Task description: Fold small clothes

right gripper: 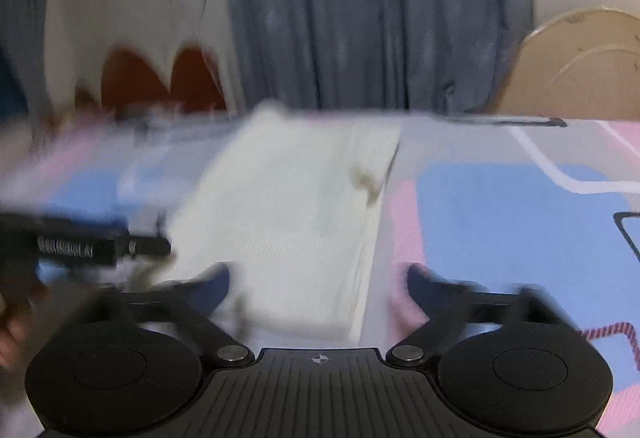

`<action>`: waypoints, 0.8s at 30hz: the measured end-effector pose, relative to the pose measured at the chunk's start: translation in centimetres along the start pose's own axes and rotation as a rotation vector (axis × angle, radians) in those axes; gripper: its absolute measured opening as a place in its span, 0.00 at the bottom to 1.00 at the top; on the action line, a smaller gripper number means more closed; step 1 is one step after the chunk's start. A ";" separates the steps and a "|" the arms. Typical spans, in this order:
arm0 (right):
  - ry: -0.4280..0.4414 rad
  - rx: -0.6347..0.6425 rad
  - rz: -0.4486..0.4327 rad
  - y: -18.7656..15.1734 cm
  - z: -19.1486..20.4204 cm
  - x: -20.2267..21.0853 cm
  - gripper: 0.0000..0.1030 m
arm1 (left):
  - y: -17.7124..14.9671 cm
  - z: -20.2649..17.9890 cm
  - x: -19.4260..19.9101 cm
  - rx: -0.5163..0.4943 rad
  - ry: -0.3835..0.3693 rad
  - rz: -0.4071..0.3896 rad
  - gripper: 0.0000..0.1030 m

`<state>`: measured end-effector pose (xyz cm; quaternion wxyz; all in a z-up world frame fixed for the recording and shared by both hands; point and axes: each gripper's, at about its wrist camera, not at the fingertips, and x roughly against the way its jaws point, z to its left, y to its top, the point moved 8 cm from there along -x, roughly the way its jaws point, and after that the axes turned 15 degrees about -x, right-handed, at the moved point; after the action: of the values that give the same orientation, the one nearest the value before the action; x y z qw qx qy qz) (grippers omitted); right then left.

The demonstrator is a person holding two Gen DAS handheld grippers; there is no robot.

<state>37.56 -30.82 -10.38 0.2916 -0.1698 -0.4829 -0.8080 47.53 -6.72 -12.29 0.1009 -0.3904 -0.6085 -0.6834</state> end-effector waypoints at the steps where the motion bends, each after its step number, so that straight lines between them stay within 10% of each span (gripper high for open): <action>1: 0.005 -0.051 0.005 0.7 -0.7 -0.4 0.84 | 0.5 0.7 -0.5 0.040 -0.019 -0.007 0.73; 7: 0.063 -0.315 0.042 4.6 -4.4 -4.9 0.66 | 2.4 2.7 -4.7 0.167 -0.143 0.022 0.73; 16: 0.169 -0.472 0.157 6.6 -6.1 -10.3 0.66 | 2.5 4.1 -9.1 0.322 -0.286 0.027 0.71; 24: 0.117 -0.365 0.193 6.5 -3.9 -11.5 0.43 | 4.0 1.2 -11.1 0.161 -0.254 0.078 0.54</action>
<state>50.62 -33.06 -14.19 0.3595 -0.2179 -0.2921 -0.8591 57.95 -10.31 -16.66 0.0805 -0.4880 -0.6534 -0.5731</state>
